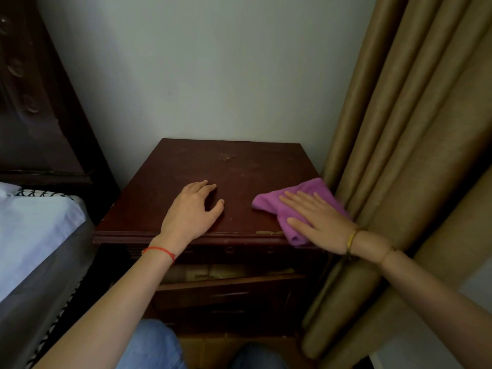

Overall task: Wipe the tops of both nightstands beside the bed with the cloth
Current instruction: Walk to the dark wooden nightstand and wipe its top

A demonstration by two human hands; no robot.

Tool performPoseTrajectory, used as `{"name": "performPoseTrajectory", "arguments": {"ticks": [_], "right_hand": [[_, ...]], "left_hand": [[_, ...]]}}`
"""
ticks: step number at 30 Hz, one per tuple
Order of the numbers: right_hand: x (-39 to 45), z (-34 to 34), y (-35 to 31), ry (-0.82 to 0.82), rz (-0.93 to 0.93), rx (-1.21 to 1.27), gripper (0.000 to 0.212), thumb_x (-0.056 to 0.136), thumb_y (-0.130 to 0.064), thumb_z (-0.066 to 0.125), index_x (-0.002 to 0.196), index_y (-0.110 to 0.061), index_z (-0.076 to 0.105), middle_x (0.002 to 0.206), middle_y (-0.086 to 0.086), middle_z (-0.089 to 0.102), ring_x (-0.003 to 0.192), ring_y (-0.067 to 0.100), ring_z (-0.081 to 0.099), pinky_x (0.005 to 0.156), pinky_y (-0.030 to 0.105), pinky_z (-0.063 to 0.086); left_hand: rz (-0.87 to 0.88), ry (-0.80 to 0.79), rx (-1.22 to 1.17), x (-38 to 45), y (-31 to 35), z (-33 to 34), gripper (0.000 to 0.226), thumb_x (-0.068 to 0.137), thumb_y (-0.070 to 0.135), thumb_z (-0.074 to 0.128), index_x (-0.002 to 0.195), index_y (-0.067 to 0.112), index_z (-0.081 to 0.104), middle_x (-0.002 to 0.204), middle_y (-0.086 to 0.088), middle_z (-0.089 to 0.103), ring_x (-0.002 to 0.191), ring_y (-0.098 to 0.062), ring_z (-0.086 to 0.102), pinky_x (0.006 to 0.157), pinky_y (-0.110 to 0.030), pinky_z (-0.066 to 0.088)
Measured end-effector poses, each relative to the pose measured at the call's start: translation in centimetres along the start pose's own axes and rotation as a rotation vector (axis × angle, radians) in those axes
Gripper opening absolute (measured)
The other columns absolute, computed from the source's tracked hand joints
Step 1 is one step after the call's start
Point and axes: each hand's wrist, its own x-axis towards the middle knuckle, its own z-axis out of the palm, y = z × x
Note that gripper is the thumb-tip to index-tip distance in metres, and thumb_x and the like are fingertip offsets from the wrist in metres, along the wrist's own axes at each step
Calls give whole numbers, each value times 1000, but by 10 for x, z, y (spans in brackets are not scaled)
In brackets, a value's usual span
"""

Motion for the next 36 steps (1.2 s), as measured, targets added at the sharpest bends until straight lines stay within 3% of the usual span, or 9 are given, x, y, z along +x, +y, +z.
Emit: {"name": "performPoseTrajectory", "arguments": {"ticks": [4, 8, 11, 14, 21, 27, 32, 34, 36], "right_hand": [[10, -1, 12, -33, -32, 64, 82, 75, -82, -1, 146, -41, 4, 157, -15, 9, 145, 5, 4, 119, 33, 0], [41, -6, 26, -39, 140, -5, 57, 97, -54, 24, 149, -34, 8, 159, -8, 8, 146, 13, 6, 115, 30, -3], [45, 1, -22, -35, -68, 8, 70, 90, -66, 15, 150, -31, 8, 158, -10, 8, 146, 10, 3, 114, 28, -5], [39, 5, -57, -78, -243, 69, 60, 95, -56, 21, 150, -35, 6, 157, -16, 2, 142, 1, -2, 116, 28, -8], [98, -1, -27, -84, -16, -15, 56, 99, -49, 21, 151, -31, 7, 159, -7, 4, 147, 14, 2, 115, 32, -6], [79, 7, -56, -69, -298, 62, 57, 98, -51, 26, 150, -35, 7, 156, -18, 3, 141, 1, -1, 115, 27, -8], [134, -5, 8, -81, 74, -48, 58, 99, -50, 22, 151, -29, 7, 160, -4, 7, 146, 15, 5, 116, 34, -3], [146, -2, -1, -74, 79, -68, 59, 99, -50, 22, 152, -27, 7, 160, -3, 7, 146, 16, 5, 117, 35, -2], [140, 4, -25, -54, -61, -33, 58, 99, -50, 23, 151, -29, 8, 159, -6, 7, 146, 12, 4, 116, 33, -4]], "left_hand": [[-2, -9, -11, 1, -2, 0, 56, 94, 49, 50, 143, 22, 47, 151, 2, 40, 143, -15, 26, 115, -31, 22], [2, -28, -54, 3, -5, -4, 58, 92, 48, 56, 141, 20, 48, 147, -2, 44, 140, -17, 31, 114, -32, 26], [11, 11, -2, 3, -16, -11, 55, 90, 42, 59, 137, 15, 53, 141, -9, 51, 136, -23, 37, 113, -34, 31], [-33, 39, 39, 1, -33, -19, 52, 91, 39, 60, 134, 12, 56, 138, -14, 53, 133, -27, 42, 113, -36, 32], [-104, 36, 55, -2, -51, -24, 58, 89, 52, 56, 136, 17, 54, 142, -8, 50, 136, -23, 38, 114, -37, 31], [-118, 71, 56, -3, -52, -21, 57, 89, 50, 57, 136, 18, 55, 144, -7, 49, 137, -22, 38, 115, -35, 29], [-122, 54, 54, -4, -52, -20, 59, 90, 55, 52, 139, 22, 51, 147, -3, 46, 140, -20, 33, 117, -38, 26], [-125, 59, 52, -4, -53, -20, 59, 89, 54, 53, 138, 22, 52, 146, -2, 46, 139, -20, 34, 117, -38, 26], [-126, 65, 53, -4, -53, -20, 58, 89, 52, 55, 138, 21, 53, 145, -3, 47, 138, -20, 36, 117, -36, 27]]}}
